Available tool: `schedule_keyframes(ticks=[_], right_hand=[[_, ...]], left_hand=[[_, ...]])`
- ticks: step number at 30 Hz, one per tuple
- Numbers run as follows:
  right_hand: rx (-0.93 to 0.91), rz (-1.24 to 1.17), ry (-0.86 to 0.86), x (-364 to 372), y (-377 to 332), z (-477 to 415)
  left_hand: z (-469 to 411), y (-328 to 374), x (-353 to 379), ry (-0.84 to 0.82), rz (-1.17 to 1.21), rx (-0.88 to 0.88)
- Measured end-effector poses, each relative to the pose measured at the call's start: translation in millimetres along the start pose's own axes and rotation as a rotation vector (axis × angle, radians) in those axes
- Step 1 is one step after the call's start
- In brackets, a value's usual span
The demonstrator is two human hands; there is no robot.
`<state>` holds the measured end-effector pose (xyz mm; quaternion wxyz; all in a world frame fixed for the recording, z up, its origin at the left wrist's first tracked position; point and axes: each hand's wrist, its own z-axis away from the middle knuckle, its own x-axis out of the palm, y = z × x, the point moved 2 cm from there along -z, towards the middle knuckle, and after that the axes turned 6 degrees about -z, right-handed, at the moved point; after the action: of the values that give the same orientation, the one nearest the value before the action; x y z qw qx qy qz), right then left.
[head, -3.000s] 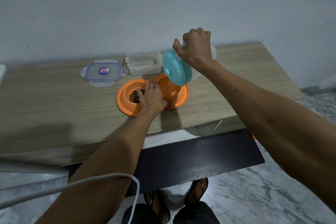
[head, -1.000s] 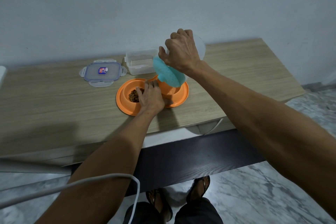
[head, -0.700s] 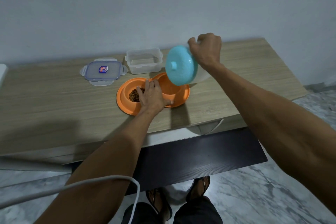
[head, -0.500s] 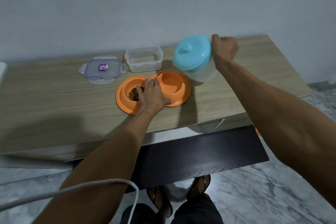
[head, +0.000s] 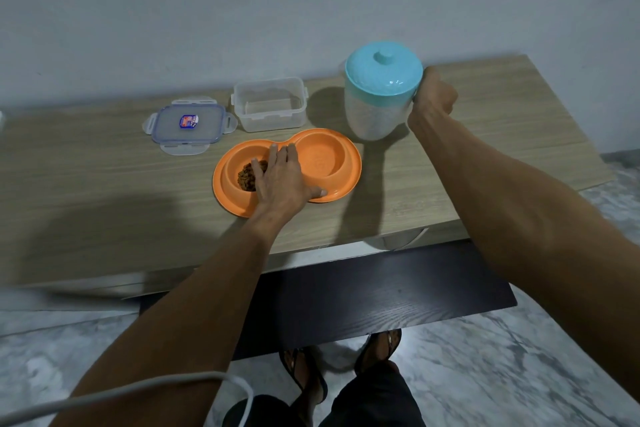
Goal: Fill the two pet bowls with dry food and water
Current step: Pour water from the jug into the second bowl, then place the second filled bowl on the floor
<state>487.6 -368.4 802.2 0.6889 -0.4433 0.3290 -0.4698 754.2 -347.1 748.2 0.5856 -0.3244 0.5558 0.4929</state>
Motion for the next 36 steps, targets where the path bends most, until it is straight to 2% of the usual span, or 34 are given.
schedule_keyframes(ticks=[14, 18, 21, 23, 28, 31, 36], right_hand=[[0.004, -0.098, -0.076, -12.0, 6.4, 13.2], [0.033, -0.137, 0.013, -28.4, 23.4, 14.7], [0.070, -0.049, 0.047, -32.4, 53.4, 7.0], [0.087, 0.054, -0.009, -32.4, 65.3, 29.6], [0.070, 0.320, -0.225, -21.2, 79.8, 92.8], [0.041, 0.463, -0.265, -13.4, 87.5, 101.6], [-0.029, 0.620, -0.304, -8.4, 91.9, 108.5]], left_hand=[[3.8, -1.3, -3.3, -0.017, 0.023, 0.026], [11.7, -16.9, -9.1, 0.108, 0.111, -0.005], [18.4, -37.1, -18.5, 0.229, 0.181, -0.113], [19.3, -54.5, -21.5, 0.258, 0.204, -0.257], [17.7, -88.9, -12.9, 0.121, 0.305, -0.580], [18.0, -98.2, -9.6, 0.030, 0.313, -0.624], [16.2, -103.0, -10.2, -0.007, 0.406, -0.640]])
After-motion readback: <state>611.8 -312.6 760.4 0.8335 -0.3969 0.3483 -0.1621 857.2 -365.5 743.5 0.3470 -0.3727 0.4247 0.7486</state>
